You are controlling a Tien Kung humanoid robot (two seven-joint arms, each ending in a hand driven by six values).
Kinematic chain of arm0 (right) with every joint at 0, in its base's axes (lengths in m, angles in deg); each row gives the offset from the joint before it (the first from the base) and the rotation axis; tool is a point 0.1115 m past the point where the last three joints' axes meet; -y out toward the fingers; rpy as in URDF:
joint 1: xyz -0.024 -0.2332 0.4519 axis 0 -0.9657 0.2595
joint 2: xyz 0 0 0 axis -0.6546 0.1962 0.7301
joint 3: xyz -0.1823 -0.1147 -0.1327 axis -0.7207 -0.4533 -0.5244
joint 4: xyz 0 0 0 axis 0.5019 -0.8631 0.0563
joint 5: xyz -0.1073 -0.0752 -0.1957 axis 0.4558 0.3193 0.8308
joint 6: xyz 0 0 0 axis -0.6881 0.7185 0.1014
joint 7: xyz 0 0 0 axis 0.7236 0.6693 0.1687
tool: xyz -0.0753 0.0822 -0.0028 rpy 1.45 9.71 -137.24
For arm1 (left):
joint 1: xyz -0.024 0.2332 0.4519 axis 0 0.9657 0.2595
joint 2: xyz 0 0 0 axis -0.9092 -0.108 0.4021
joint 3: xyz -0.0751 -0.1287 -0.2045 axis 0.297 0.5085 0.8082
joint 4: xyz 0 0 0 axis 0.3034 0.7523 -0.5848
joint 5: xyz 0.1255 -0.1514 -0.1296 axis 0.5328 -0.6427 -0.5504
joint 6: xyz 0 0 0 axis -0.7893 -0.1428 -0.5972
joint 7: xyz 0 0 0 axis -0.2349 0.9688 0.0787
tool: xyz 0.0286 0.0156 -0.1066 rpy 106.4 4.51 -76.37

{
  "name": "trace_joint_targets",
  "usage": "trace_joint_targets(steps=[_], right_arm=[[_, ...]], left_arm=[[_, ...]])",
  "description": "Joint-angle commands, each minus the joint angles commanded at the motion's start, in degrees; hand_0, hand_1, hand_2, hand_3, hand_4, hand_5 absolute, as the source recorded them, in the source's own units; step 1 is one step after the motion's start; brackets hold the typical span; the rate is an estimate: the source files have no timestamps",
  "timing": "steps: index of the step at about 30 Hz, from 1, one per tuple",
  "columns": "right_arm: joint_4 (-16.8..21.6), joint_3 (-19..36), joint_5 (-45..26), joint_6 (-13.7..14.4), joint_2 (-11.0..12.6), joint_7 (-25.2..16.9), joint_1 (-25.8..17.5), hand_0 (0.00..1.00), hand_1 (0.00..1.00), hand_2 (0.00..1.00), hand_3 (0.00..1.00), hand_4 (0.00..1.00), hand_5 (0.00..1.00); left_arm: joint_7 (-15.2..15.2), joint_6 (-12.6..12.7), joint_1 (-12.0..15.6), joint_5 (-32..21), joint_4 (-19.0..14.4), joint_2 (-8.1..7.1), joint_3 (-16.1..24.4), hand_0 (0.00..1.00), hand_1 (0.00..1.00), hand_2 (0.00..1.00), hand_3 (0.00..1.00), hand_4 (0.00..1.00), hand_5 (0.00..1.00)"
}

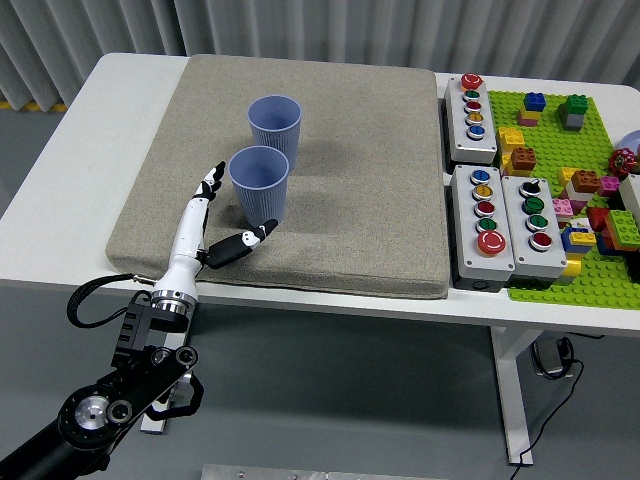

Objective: Pick cup pour cup place

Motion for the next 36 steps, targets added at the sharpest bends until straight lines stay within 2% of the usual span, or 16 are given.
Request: trace_joint_targets(steps=[12,36], right_arm=[[0.0,0.0,0.2,-0.1,0.0,0.0,-0.1,0.700,0.706,0.671,0.634,0.048,0.301],[0.0,-0.1,-0.1,-0.1,0.1,0.0,0.4,0.700,0.706,0.671,0.634,0.048,0.301]], left_arm=[[0.0,0.4,-2.6,0.1,4.0,1.95,0.0,0.907,0.942,0.998,0.998,0.984,0.366],[-0.2,-0.1,-5.9,0.3,8.0,3.51,0.3,0.905,0.941,0.998,0.998,0.985,0.370]])
